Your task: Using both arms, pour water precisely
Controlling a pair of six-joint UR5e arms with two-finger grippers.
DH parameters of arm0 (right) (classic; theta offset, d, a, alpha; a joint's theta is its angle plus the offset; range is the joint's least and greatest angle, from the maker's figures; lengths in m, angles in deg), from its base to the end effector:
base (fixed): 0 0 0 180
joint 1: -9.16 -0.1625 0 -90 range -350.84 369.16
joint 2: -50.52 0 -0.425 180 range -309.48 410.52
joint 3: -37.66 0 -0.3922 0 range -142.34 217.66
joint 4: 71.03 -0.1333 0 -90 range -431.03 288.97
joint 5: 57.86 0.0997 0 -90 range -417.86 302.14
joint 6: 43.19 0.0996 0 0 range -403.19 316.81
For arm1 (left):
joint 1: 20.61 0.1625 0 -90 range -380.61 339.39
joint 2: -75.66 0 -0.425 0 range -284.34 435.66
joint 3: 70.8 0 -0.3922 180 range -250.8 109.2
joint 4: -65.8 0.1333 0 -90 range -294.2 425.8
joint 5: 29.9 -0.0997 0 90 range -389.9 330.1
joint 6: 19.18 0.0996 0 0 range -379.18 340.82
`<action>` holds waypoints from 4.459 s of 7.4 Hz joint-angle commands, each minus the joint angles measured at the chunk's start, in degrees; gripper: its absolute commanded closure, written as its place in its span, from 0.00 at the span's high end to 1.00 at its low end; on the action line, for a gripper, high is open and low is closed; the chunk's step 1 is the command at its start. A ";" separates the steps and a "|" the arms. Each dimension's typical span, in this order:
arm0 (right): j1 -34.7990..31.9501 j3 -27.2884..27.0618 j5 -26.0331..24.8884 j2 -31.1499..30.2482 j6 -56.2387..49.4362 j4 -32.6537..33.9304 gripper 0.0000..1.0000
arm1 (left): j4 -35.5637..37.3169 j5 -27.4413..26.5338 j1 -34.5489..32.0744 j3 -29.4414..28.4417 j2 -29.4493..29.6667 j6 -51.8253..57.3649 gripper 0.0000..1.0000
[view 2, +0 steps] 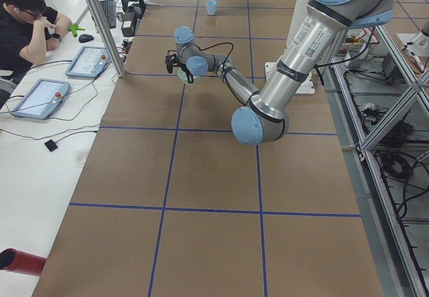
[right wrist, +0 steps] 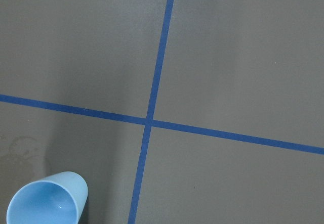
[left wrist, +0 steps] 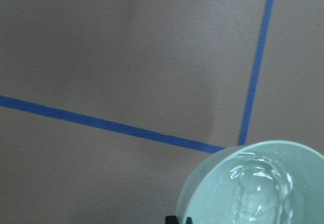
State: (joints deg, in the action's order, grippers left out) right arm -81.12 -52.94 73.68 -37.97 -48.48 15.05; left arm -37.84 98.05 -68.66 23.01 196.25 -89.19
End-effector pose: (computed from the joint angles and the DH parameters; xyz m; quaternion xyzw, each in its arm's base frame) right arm 0.0697 -0.5098 0.6366 0.0663 -0.3513 -0.0594 0.9320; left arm 0.3909 -0.5427 0.2851 -0.0308 0.4852 -0.0810 0.8701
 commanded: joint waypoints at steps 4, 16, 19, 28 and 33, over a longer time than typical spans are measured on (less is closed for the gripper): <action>0.11 -1.78 -0.32 -0.11 0.10 -0.21 0.99 | -0.86 4.33 -7.94 8.76 -24.06 21.23 0.00; 0.11 -1.86 -0.32 -0.19 0.28 -0.03 0.99 | -13.87 4.59 0.85 12.10 -41.22 10.42 0.41; 0.11 -2.04 -0.23 -0.19 0.28 -0.12 0.99 | -13.87 4.59 1.38 13.67 -41.31 10.86 1.00; 0.20 -1.78 -0.06 -0.72 0.63 0.84 0.99 | 23.49 -1.22 -33.89 4.25 -19.60 59.92 1.00; 0.20 -1.78 5.39 0.07 0.72 2.87 0.99 | 10.42 7.74 -39.84 -4.34 -26.97 61.31 1.00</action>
State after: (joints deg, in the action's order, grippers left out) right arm -80.93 -54.87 78.34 -38.08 -47.78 17.75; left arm -23.30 104.29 -107.99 18.60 171.45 -28.09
